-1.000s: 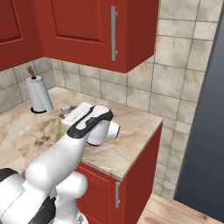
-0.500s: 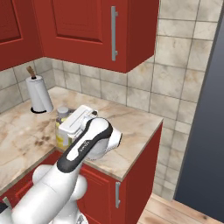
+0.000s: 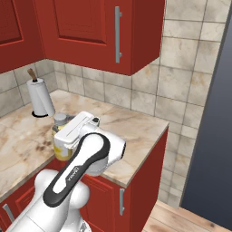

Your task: There is a wine glass and glass cup on the dining counter. Place the wine bottle next to the wine glass and the juice bottle next to the glass cup.

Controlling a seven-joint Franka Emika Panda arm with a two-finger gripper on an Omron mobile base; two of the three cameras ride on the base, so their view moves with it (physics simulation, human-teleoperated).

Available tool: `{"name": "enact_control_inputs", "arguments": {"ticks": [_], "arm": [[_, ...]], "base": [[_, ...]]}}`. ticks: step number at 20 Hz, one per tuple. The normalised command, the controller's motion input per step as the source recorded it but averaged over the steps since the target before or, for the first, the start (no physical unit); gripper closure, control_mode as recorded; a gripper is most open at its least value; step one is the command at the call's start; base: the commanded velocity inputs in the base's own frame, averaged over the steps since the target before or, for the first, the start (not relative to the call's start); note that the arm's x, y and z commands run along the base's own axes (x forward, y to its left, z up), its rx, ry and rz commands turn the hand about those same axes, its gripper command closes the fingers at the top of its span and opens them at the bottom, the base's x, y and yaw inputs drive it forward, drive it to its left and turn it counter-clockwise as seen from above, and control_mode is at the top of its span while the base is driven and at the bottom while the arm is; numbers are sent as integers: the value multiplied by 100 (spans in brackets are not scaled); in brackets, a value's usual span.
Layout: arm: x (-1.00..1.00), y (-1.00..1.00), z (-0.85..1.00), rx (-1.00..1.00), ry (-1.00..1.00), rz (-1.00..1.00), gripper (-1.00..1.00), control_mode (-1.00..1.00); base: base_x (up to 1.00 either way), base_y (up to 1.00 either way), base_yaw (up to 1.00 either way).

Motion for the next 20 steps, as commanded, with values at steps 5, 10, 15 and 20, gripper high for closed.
{"name": "enact_control_inputs", "arguments": {"ticks": [5, 10, 15, 20], "arm": [[-5, 1, 0, -2, 0, 0, 100, -100], [0, 0, 0, 0, 0, 0, 100, -100], [0, 0, 0, 0, 0, 0, 100, -100], [0, 0, 0, 0, 0, 0, 100, 100]], "base": [[0, 0, 0], [0, 0, 0], [0, 0, 0], [-18, -8, -3]]}}
